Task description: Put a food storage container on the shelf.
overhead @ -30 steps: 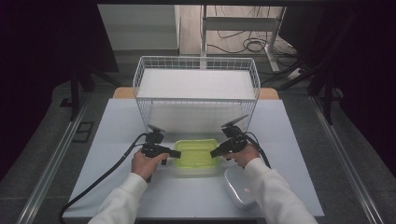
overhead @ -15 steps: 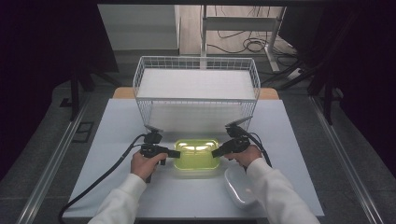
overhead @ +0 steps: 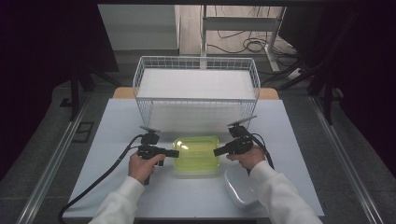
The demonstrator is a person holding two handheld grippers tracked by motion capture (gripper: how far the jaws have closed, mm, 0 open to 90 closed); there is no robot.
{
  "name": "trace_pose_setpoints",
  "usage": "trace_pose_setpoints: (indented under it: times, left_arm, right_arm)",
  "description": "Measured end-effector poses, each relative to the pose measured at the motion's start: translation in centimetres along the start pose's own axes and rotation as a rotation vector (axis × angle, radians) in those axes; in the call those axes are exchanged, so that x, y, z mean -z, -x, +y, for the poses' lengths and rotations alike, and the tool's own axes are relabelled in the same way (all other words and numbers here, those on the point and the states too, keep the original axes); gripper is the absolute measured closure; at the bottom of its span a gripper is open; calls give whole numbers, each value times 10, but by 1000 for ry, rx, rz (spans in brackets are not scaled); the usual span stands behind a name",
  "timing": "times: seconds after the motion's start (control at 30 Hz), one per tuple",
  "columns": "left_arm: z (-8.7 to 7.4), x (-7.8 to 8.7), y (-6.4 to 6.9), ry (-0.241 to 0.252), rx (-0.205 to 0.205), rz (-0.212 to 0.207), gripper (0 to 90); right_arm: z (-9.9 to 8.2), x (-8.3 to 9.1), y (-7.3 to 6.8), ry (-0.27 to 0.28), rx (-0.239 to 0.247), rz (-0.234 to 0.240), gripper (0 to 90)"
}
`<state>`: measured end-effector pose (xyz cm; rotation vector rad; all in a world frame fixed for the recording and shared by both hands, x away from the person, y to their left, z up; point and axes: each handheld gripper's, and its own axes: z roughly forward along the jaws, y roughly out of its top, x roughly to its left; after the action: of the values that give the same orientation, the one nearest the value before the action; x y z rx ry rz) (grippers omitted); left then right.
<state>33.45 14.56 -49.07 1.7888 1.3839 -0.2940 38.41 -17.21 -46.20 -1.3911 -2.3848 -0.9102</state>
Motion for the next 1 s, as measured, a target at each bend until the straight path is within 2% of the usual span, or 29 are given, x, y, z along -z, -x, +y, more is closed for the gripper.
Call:
trace_pose_setpoints:
  times: [0.17, 0.37, 0.53, 0.67, 0.73, 0.9, 1.0]
  left_arm:
    - [-1, 9, 6, 33, -24, -5, 799]
    - [-2, 21, 13, 76, -49, -20, 797]
    - [-3, 33, 19, 106, -86, -21, 796]
    - [-4, 41, 24, 133, -110, -27, 794]
    - [-4, 45, 27, 152, -120, -24, 794]
    - [-3, 57, 42, 192, -184, 12, 794]
    - [-2, 63, 49, 208, -205, 13, 793]
  right_arm:
    - [-2, 6, -7, 25, 59, -7, 773]
    - [-4, 15, -16, 62, 100, -6, 772]
    - [-6, 22, -27, 101, 156, -23, 767]
    - [-7, 28, -33, 140, 193, -18, 767]
    - [-7, 31, -36, 157, 204, -15, 767]
    - [-8, 40, -45, 199, 254, -19, 765]
    - [-9, 47, -48, 230, 272, -11, 764]
